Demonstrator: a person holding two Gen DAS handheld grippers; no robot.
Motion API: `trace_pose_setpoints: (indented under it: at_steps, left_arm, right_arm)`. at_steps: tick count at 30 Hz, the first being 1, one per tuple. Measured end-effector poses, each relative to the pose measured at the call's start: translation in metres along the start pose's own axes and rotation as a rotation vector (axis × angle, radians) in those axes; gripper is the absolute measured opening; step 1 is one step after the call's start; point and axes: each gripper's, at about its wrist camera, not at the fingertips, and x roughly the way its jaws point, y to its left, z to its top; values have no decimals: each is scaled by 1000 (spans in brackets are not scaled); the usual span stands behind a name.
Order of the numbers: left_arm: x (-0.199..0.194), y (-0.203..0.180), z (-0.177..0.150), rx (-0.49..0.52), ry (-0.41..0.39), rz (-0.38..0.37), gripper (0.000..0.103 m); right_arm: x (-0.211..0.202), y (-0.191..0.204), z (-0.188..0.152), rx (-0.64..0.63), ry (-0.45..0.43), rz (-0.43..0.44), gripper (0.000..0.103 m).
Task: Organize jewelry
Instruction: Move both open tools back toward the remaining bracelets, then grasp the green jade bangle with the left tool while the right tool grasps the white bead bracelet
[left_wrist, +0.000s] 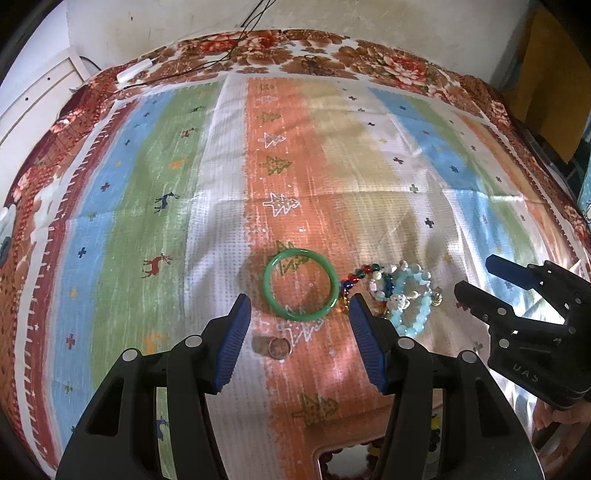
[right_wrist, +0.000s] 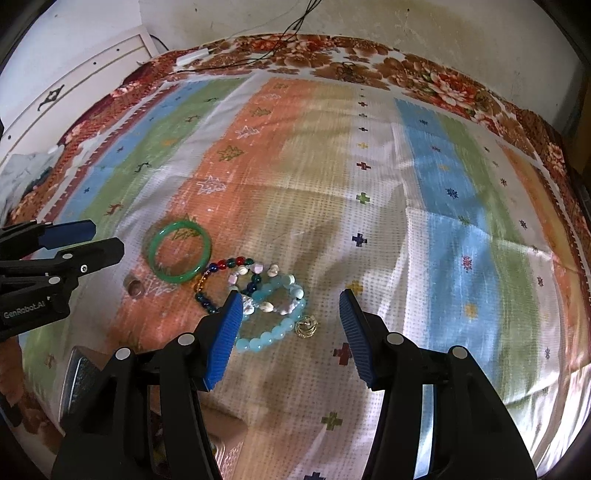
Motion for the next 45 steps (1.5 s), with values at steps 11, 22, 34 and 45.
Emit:
trace_pose_setpoints:
  at_steps: [11, 22, 34, 45]
  left_arm:
    - [22, 3, 8, 15, 38, 15, 55]
    - [41, 2, 11, 41, 70, 32, 55]
    - [62, 6, 12, 51, 112, 28, 46]
    - [81, 10, 9, 64, 148, 39, 35]
  right_arm:
    - [21, 0, 5, -18, 41, -10, 54]
    - [45, -4, 7, -11, 90, -14, 54]
    - [61, -3, 13, -29, 110, -14, 54]
    - [72, -6, 17, -25, 121, -22, 39]
